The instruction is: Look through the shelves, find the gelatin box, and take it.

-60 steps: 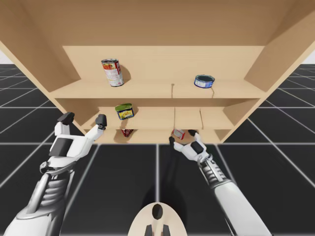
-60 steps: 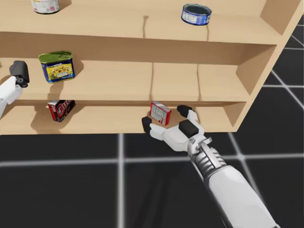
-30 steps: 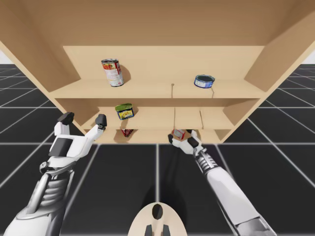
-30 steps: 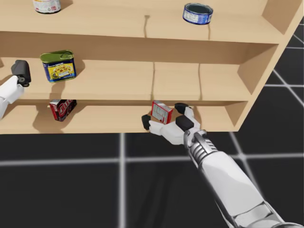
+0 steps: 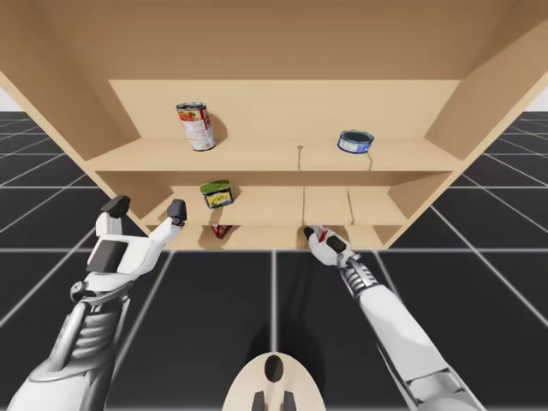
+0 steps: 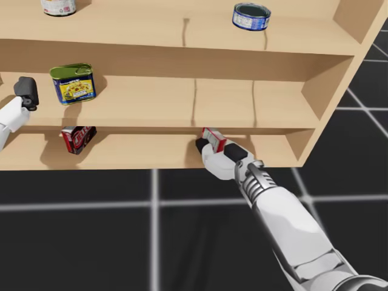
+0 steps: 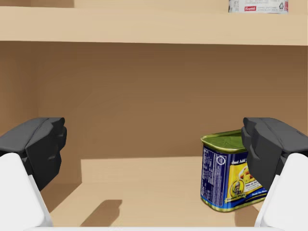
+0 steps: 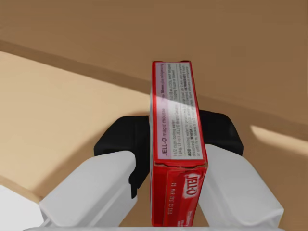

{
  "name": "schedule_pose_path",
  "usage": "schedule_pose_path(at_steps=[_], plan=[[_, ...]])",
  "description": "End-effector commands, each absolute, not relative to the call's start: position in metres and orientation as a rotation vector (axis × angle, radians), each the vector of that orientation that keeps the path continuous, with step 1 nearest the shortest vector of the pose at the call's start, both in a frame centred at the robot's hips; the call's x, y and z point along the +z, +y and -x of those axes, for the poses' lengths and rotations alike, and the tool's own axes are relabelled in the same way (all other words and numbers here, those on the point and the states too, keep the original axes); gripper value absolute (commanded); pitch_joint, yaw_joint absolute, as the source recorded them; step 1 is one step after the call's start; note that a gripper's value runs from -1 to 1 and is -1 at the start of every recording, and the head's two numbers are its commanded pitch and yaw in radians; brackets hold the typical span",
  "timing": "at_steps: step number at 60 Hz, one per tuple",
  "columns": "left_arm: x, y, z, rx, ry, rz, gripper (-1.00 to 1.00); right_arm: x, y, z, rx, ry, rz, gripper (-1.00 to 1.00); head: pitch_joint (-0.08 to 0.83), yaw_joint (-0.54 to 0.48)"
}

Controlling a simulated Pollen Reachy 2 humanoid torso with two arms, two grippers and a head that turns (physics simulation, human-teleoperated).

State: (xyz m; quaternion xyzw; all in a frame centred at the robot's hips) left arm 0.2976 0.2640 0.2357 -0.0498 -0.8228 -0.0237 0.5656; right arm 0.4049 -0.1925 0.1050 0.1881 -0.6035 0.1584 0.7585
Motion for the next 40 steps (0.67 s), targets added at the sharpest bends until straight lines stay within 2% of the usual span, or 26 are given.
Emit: schedule_pose_path(at_steps=[1,13,22,34,40], plan=[[0.236,0.265,-0.298,-0.053,-1.937,0.116,-1.0,0.093,-0.177,-0.393,0.324,-1.273,-0.479,1.0,0.611,-0.14],[0.237,0.265,-0.297,-0.05,-1.939,0.114,-1.0,0.124,-0.179,-0.38,0.338,-1.403,-0.467,1.0,0.606,-0.14],[0.236,0.265,-0.298,-0.051,-1.939,0.114,-1.0,0.141,-0.18,-0.359,0.351,-1.476,-0.475,1.0,0.603,-0.14],[0.236,0.264,-0.298,-0.054,-1.937,0.113,-1.0,0.138,-0.181,-0.326,0.37,-1.456,-0.465,1.0,0.596,-0.13],[0.236,0.264,-0.298,-0.054,-1.938,0.111,-1.0,0.138,-0.185,-0.299,0.402,-1.482,-0.453,1.0,0.599,-0.13]])
